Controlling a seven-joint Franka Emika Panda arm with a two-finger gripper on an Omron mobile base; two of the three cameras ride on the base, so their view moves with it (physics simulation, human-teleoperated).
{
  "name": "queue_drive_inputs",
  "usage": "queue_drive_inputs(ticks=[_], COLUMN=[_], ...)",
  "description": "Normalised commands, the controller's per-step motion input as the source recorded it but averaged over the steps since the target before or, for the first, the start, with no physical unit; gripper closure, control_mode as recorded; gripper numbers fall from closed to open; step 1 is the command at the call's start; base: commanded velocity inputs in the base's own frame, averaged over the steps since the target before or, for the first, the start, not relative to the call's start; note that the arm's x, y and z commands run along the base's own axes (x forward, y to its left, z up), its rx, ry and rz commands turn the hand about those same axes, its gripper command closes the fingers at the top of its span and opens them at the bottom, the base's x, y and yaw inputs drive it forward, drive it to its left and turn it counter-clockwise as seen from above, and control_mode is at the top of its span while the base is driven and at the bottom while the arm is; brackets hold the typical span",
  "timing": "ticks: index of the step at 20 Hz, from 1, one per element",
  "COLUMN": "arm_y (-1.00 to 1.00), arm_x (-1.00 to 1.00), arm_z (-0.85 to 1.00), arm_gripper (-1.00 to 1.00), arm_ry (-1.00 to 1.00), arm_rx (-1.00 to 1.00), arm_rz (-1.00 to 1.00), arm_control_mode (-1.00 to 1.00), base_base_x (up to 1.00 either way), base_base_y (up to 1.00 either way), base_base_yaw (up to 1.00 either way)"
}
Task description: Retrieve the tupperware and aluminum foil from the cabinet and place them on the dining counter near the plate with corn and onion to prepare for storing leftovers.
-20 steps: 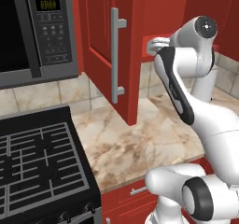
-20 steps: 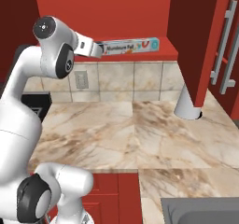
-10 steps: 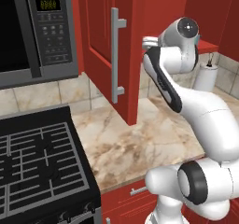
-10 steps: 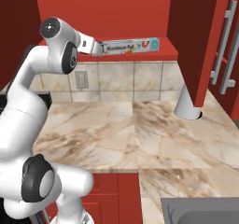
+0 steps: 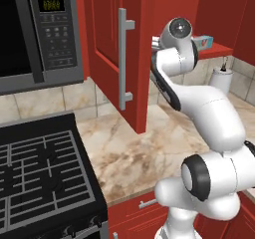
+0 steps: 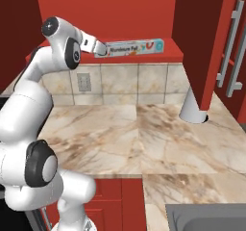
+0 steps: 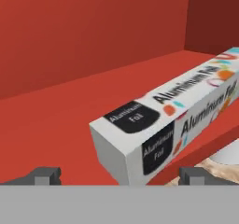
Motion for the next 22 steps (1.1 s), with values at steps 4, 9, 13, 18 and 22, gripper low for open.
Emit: queue_drive_inputs(ticks=[4,9,13,18,22], arm_y=[0.0,0.0,0.0,-0.02,-0.06], arm_x=[0.34,0.3,0.29,0.3,0.27], arm_z=[-0.04,-0.09,-0.17,-0.17,-0.22], arm_gripper=[-1.0,-1.0,-1.0,-1.0,-1.0], arm_ry=[0.0,0.0,0.02,0.03,0.05], arm_rx=[0.0,0.0,0.0,0.02,0.03], arm_rz=[-0.15,-0.15,-0.15,-0.13,-0.12], arm_control_mode=[-1.0,-1.0,-1.0,-1.0,-1.0], base_base_x=[0.0,0.0,0.0,0.0,0.0], base_base_y=[0.0,0.0,0.0,0.0,0.0], base_base_yaw=[0.0,0.0,0.0,0.0,0.0])
